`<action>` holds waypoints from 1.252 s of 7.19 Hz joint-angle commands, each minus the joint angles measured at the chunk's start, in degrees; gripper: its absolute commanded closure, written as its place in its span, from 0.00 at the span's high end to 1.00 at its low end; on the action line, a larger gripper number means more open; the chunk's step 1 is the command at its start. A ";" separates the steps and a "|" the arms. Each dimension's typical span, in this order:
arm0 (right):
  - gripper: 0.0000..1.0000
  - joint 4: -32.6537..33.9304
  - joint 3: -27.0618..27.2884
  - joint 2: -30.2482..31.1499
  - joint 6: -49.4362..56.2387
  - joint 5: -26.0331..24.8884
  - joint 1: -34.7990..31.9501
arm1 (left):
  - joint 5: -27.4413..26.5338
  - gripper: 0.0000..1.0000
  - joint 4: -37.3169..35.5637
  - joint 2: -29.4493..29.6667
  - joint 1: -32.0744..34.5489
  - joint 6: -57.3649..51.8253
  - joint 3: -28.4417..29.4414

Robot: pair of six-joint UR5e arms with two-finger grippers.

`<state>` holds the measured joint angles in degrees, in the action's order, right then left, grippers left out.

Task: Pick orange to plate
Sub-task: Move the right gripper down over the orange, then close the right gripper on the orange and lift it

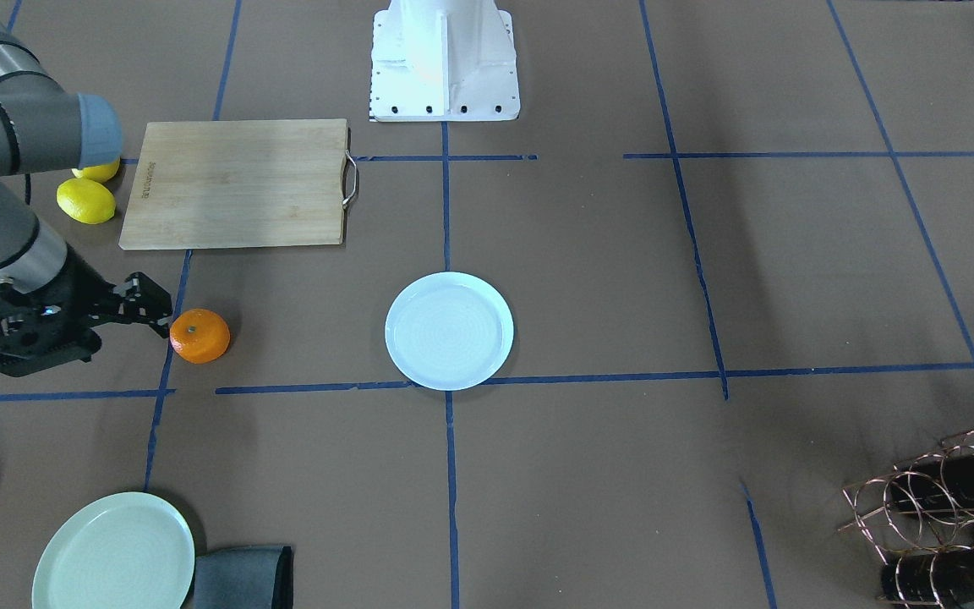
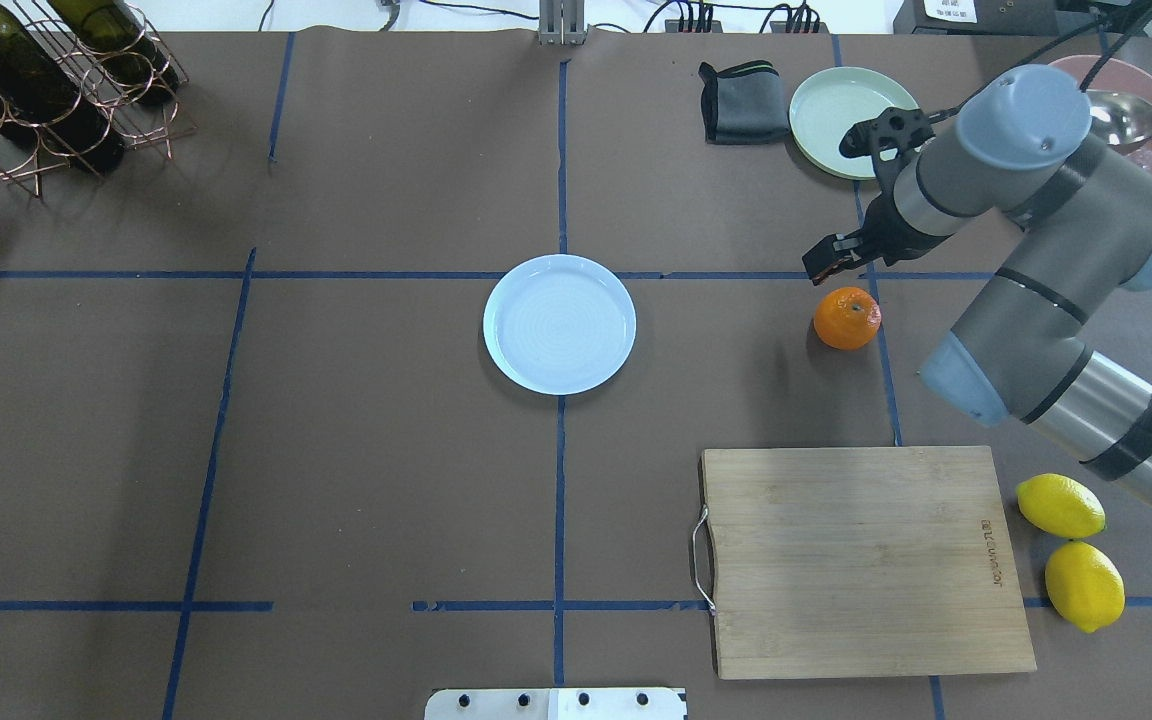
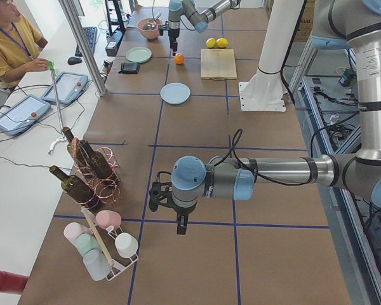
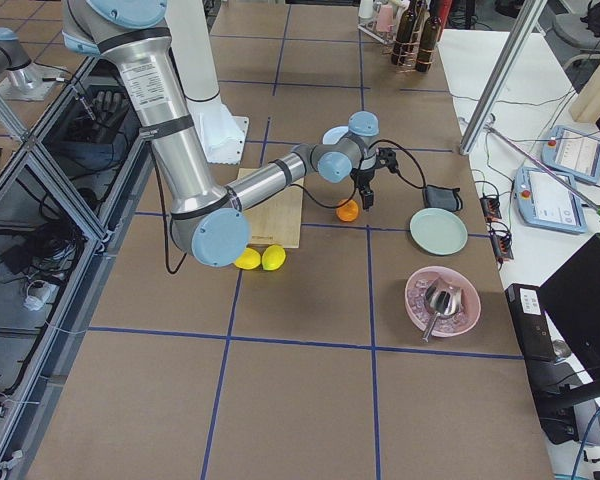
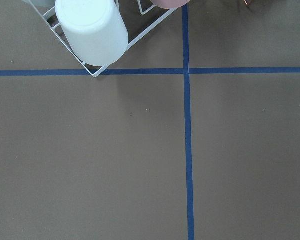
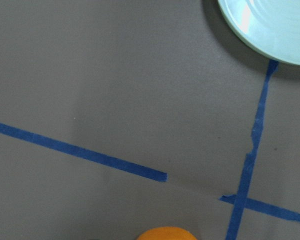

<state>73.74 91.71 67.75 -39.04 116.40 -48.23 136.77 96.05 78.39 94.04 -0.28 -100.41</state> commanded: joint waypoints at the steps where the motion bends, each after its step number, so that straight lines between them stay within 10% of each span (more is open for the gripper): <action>1: 1.00 -0.53 -0.57 0.62 -0.07 -2.58 1.91 | 0.08 1.00 0.01 -0.07 0.00 0.01 0.12; 8: 1.00 -0.53 -3.03 1.16 0.02 -3.38 4.28 | 0.08 1.00 0.10 -0.34 0.00 -0.08 -0.14; 9: 0.79 -0.53 -2.94 0.98 0.02 -3.12 4.28 | 0.08 1.00 0.10 -0.34 0.00 -0.08 -0.23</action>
<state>73.22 88.75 68.83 -39.03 113.09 -44.07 136.85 96.15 78.05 94.04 -0.35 -100.57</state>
